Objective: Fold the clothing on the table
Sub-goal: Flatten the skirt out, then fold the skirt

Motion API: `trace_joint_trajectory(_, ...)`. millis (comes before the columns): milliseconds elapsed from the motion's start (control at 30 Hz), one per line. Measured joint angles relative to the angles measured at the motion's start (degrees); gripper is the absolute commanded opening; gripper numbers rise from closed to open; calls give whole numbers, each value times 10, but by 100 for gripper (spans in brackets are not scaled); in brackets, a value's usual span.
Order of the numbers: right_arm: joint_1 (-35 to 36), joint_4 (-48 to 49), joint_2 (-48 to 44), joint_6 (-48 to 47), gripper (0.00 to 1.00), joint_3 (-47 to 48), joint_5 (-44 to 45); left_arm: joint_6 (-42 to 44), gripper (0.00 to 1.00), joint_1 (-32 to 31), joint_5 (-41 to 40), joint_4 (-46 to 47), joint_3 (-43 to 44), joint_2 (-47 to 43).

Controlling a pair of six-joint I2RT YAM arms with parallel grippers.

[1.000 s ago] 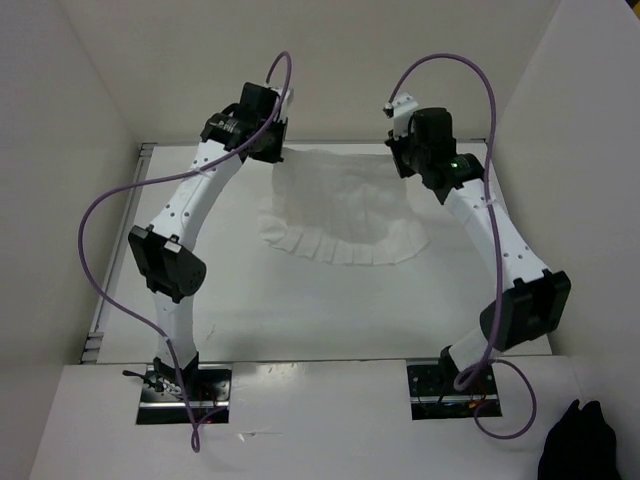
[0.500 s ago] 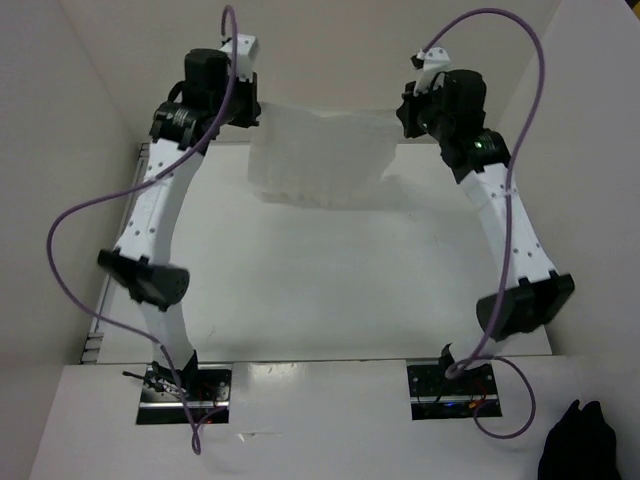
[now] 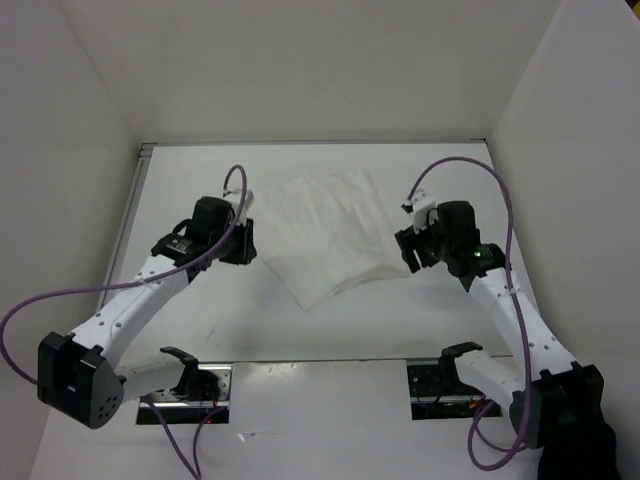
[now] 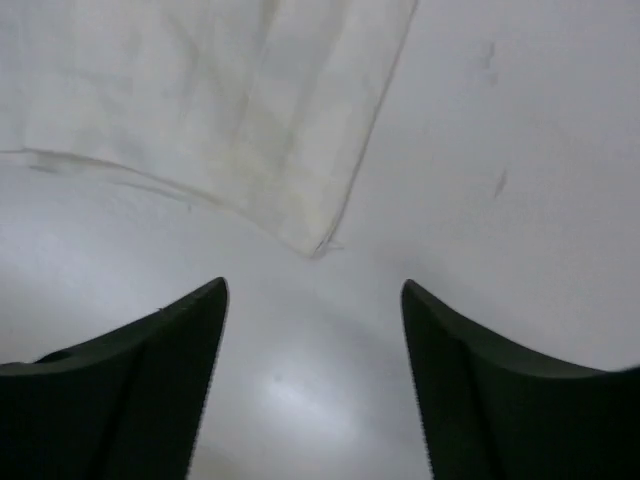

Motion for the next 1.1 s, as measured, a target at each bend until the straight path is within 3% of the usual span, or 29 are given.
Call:
trace_joint_trajectory(100,-25,-95,-72,-24,99,-39,15,-43,56,-15,15,-83,-41,-7)
trace_joint_trajectory(200,-52,-92,-229,-51,99,-18,32,-73,64,-23,32,-110,-13,-55)
trace_joint_trajectory(267,-52,-74,-313,-67,99,5,37,-89,64,-23,38,-105,21,-76)
trace_joint_trajectory(367,-52,-45,-336,-79,99,32,51,-122,61,-22,65,-75,37,-77)
trace_joint_trajectory(433,-52,-43,-284,-78,97,33,56,-161,55,-22,97,-51,21,-58)
trace_joint_trajectory(533,-52,-60,-135,-68,90,42,50,-238,54,-25,148,6,-55,-36)
trace_joint_trajectory(667,-52,-99,76,-29,90,82,22,-315,59,-26,162,6,-147,-78)
trace_joint_trajectory(700,-52,-107,112,-13,99,87,10,-326,63,-24,170,7,-152,-91)
trace_joint_trajectory(867,-52,-137,186,52,99,99,-38,-364,65,-8,232,71,-168,-115)
trace_joint_trajectory(1100,-80,-139,336,98,99,114,-53,-445,71,6,307,165,-282,-99)
